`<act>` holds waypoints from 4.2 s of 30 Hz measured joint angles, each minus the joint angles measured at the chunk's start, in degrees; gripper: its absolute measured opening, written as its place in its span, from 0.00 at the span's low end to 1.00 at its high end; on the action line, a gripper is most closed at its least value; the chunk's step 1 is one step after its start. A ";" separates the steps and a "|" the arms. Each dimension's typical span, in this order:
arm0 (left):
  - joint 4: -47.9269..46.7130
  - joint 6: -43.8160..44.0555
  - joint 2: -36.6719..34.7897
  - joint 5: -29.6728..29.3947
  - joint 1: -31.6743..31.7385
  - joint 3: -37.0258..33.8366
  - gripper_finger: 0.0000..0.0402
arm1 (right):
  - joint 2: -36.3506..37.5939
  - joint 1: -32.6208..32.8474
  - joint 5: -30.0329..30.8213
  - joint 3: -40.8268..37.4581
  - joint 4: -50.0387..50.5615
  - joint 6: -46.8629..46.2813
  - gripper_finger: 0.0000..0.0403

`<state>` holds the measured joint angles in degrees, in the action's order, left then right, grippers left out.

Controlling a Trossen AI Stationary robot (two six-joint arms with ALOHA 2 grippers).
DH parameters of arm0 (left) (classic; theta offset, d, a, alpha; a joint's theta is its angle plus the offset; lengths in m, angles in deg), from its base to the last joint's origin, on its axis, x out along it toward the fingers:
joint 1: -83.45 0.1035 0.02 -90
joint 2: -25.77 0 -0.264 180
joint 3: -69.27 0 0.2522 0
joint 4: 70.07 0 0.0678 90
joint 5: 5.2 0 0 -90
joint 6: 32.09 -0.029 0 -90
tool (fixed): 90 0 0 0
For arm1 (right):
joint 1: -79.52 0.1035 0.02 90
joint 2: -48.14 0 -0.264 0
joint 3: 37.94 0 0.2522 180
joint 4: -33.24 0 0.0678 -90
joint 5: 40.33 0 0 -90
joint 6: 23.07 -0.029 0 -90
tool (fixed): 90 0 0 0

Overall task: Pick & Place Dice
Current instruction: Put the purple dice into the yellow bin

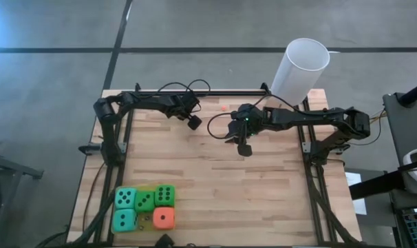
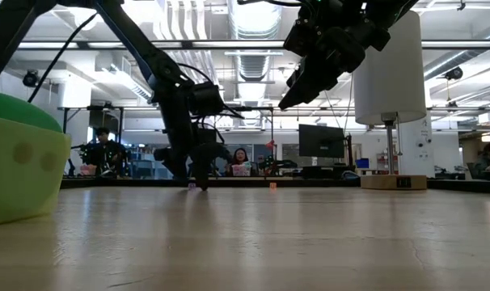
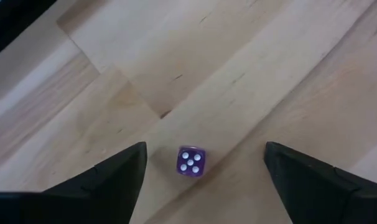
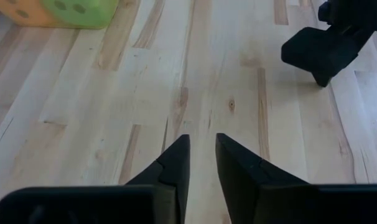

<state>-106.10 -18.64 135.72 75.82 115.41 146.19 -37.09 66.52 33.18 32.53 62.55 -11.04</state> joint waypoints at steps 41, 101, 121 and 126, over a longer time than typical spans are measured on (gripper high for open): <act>-0.43 1.57 -0.28 -0.41 -0.33 -0.17 0.12 | 0.00 -0.01 -0.01 0.00 0.00 0.00 0.18; -14.02 24.45 -57.69 0.04 -50.50 -26.49 0.14 | 0.00 1.51 -12.37 0.01 4.01 6.28 0.17; -9.40 42.58 -57.56 -0.41 -69.21 -26.47 0.15 | 0.00 2.39 -14.16 -0.04 8.37 8.83 0.23; -7.77 45.17 -57.56 0.03 -71.71 -26.47 0.13 | 0.00 2.39 -14.16 -0.04 8.37 8.95 0.21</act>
<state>-113.87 26.53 78.15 75.85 43.70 119.72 -37.09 68.90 19.02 32.49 70.92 -2.09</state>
